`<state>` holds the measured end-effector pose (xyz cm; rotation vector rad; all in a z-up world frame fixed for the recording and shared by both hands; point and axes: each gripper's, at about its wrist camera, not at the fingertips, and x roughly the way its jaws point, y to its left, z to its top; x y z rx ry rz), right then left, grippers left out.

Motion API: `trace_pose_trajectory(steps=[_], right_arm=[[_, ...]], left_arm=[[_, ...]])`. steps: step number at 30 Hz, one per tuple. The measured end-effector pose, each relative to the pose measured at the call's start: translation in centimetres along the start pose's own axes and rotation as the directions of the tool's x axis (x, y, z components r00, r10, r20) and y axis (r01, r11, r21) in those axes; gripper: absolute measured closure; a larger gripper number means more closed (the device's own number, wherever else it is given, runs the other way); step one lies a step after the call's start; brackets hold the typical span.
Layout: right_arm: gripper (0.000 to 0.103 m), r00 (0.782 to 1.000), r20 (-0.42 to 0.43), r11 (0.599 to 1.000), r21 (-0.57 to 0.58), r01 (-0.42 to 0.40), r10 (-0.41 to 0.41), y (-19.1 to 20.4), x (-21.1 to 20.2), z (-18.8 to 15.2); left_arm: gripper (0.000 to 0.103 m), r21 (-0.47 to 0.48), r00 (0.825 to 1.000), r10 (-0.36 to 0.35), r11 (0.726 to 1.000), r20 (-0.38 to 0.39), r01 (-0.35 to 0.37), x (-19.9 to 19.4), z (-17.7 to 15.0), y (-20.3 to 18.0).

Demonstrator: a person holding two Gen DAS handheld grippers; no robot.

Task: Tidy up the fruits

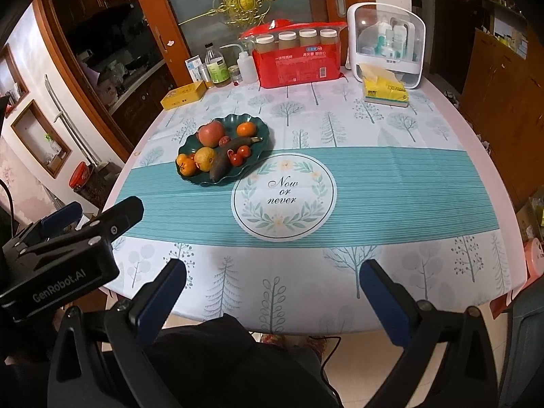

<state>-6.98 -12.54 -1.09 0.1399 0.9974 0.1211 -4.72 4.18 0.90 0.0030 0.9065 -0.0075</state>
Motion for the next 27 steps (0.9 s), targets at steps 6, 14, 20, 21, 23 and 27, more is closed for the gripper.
trace_pose_trajectory(steps=[6,14,20,21,23,27], right_arm=[[0.001,1.000,-0.007,1.000,0.002,-0.002,0.002,-0.16,0.31,0.16],[0.001,1.000,-0.011,1.000,0.002,-0.003,0.003,-0.12,0.41,0.11],[0.001,1.000,-0.013,1.000,0.002,-0.004,0.004,-0.06,0.51,0.13],[0.001,1.000,-0.014,1.000,0.002,-0.004,0.004,0.02,0.63,0.10],[0.001,1.000,-0.018,1.000,0.002,-0.005,0.005,0.19,0.84,-0.07],[0.001,1.000,-0.024,1.000,0.003,-0.005,0.005,0.34,1.01,-0.19]], left_arm=[[0.001,0.001,1.000,0.000,1.000,-0.002,0.000,0.14,0.16,-0.01],[0.001,0.001,1.000,0.000,1.000,-0.002,0.000,0.16,0.19,0.05],[0.001,0.004,1.000,0.000,1.000,-0.004,0.000,0.34,0.32,0.21],[0.001,0.003,1.000,-0.001,1.000,-0.004,0.001,0.30,0.33,0.15],[0.001,0.002,1.000,0.000,1.000,-0.003,0.000,0.29,0.32,0.12],[0.001,0.003,1.000,0.000,1.000,-0.004,0.000,0.30,0.34,0.11]])
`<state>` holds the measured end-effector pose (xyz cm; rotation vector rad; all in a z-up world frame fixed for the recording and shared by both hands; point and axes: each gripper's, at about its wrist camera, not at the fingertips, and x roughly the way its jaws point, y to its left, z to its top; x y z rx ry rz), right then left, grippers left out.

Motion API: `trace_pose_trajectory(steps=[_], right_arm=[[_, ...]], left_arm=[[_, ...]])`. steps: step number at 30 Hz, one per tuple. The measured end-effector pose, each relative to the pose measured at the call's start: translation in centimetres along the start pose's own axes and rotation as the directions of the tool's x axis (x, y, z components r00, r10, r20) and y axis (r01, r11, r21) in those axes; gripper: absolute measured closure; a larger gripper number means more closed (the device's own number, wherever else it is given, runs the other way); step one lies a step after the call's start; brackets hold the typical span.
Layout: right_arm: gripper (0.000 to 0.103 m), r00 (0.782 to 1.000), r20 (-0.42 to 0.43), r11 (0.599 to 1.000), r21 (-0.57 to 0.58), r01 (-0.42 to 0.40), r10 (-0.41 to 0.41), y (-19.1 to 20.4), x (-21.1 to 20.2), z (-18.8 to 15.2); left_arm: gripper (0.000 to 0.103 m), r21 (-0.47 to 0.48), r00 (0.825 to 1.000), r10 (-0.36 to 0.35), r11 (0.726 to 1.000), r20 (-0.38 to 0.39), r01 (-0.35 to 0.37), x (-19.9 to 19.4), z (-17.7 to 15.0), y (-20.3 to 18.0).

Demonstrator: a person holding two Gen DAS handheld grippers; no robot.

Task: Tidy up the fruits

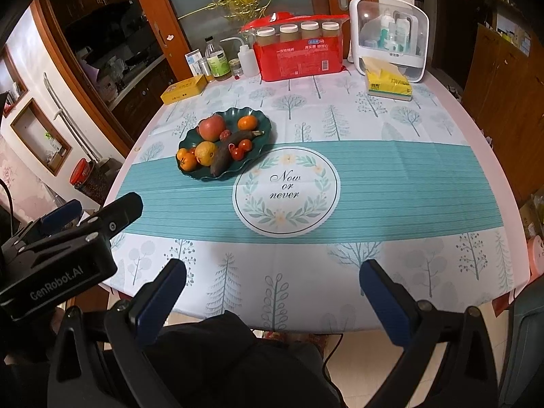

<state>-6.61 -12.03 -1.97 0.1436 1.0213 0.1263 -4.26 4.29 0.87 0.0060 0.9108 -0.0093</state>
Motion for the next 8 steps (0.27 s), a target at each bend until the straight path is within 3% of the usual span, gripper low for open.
trace_pose_trajectory(steps=[8], right_arm=[[0.001,1.000,-0.011,1.000,0.003,-0.002,0.002,-0.21,-0.08,-0.03]], left_arm=[[0.001,0.000,1.000,0.000,1.000,-0.002,0.000,0.22,0.00,0.12]])
